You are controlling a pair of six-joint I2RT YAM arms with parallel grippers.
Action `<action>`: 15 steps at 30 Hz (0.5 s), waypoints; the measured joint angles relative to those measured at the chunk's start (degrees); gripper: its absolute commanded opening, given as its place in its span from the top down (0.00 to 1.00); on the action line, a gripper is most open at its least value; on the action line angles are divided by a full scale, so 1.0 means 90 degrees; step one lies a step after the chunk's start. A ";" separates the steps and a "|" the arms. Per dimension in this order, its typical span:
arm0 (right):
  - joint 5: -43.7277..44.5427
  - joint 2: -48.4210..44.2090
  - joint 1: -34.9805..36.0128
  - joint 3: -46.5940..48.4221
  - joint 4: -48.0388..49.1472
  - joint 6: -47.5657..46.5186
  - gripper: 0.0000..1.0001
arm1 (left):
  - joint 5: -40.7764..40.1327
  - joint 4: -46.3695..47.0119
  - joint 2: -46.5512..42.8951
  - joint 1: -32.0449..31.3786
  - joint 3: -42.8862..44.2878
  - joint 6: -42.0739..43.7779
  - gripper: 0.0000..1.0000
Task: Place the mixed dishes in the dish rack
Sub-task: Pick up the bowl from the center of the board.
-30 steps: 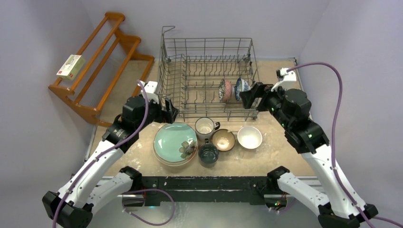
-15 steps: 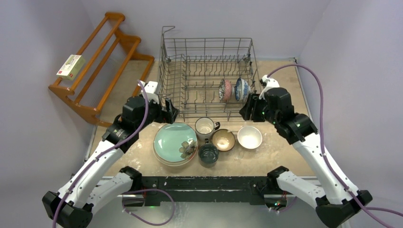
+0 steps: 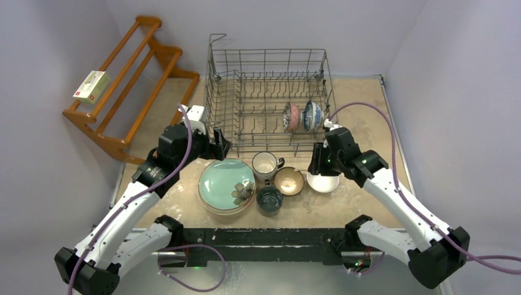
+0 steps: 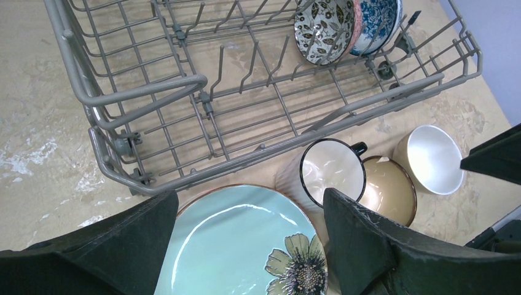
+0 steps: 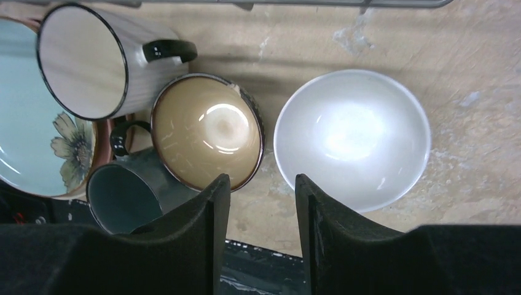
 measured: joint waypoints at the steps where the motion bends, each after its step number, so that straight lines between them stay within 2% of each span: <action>1: 0.0012 0.0063 0.0085 -0.0039 0.0010 0.0046 0.54 | 0.0000 0.0000 0.0000 0.0000 0.0000 0.0000 0.14; 8: 0.0454 0.0852 0.0930 -0.0117 0.0087 0.0372 0.57 | 0.0000 0.0000 0.0000 -0.0002 0.0000 0.0000 0.14; 15: 0.0850 0.1217 0.1025 -0.0216 0.0058 0.0542 0.65 | 0.0000 0.0000 0.0000 -0.0002 0.0000 0.0000 0.14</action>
